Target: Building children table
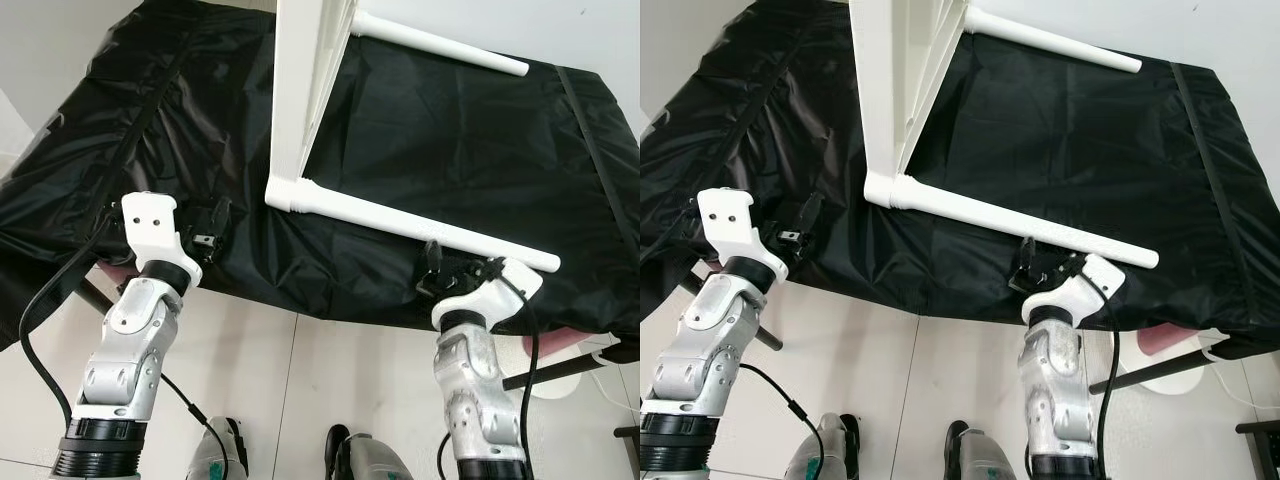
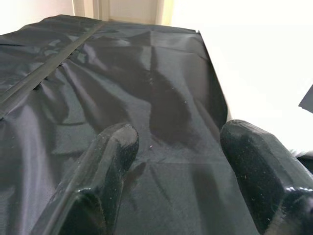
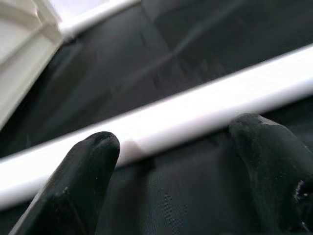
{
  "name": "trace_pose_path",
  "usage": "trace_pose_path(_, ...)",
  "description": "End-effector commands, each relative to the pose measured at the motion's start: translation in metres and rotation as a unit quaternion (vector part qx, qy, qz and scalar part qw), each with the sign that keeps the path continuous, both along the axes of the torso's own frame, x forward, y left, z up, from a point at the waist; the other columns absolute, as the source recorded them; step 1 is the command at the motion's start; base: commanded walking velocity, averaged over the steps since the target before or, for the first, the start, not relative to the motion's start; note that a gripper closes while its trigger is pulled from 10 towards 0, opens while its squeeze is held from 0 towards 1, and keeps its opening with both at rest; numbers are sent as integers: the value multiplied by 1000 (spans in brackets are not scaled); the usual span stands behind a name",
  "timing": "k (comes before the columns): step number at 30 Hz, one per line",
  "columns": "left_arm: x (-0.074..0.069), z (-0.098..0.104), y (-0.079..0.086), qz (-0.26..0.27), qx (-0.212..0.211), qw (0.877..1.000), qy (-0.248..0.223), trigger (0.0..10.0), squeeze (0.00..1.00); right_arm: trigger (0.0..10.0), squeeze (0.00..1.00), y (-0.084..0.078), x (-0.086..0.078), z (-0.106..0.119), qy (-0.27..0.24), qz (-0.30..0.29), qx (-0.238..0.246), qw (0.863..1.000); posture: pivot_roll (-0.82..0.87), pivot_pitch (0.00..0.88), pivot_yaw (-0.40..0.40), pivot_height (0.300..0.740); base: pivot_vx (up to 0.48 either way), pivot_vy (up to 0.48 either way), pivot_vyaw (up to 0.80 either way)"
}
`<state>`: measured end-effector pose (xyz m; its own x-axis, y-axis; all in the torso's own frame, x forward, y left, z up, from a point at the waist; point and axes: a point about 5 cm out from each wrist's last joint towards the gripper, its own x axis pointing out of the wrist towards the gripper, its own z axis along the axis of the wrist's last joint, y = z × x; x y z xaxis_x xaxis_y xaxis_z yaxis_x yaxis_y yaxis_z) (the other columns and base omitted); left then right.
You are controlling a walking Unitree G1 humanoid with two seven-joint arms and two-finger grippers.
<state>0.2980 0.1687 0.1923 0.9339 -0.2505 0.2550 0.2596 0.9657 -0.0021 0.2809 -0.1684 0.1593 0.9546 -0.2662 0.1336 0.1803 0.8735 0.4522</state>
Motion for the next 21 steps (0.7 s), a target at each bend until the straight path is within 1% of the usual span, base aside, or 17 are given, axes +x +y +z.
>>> trace_pose_path(1,-4,-3,-9,-81,24,996,-4,10000,0,10000,0,-6,1,-7,15,2,32,999,147,189,-48,740,0,0,0)
trace_pose_path(2,-5,-3,-8,-81,24,996,-4,10000,0,10000,0,-8,2,-6,12,4,42,999,149,189,-49,740,0,0,0)
trace_pose_path(3,-5,-3,-8,-81,24,996,-4,10000,0,10000,0,-8,2,-6,12,4,42,999,149,189,-49,740,0,0,0)
trace_pose_path(4,-5,-3,-8,-80,25,996,-4,10000,0,10000,0,-12,5,-7,15,7,68,998,150,187,-50,740,0,0,0)
trace_pose_path(6,-5,-4,-7,-79,26,997,-4,10000,0,10000,0,-15,7,-7,14,8,77,997,151,186,-51,740,0,0,0)
trace_pose_path(7,-6,-4,-7,-78,26,997,-5,10000,0,10000,0,-17,9,-7,10,14,103,995,153,183,-54,740,0,0,0)
trace_pose_path(8,-6,-4,-7,-78,26,997,-5,10000,0,10000,0,-17,9,-7,10,14,103,995,153,183,-54,740,0,0,0)
trace_pose_path(9,-6,-4,-6,-76,27,997,-5,10000,0,10000,0,-18,11,-5,-1,24,129,991,154,179,-57,740,0,0,0)
trace_pose_path(11,-6,-4,-6,-74,27,997,-6,10000,0,10000,0,-25,14,-3,-17,25,148,988,158,174,-58,740,0,0,0)
trace_pose_path(12,-6,-4,-6,-74,27,997,-6,10000,0,10000,0,-25,14,-3,-17,25,148,988,158,174,-58,740,0,0,0)
trace_pose_path(13,-5,-4,-5,-73,28,997,-7,10000,0,10000,0,-28,16,-3,-20,22,170,985,159,172,-59,740,0,0,0)
trace_pose_path(14,-5,-4,-5,-73,28,997,-7,10000,0,10000,0,-28,16,-3,-20,22,170,985,159,172,-59,740,0,0,0)
trace_pose_path(16,-5,-4,-5,-72,29,997,-8,10000,0,10000,0,-34,19,-2,-25,16,195,980,160,170,-60,740,0,0,0)
trace_pose_path(21,-5,-4,-4,-71,30,997,-10,10000,0,10000,0,-38,24,1,-38,28,213,976,161,163,-58,740,0,0,0)
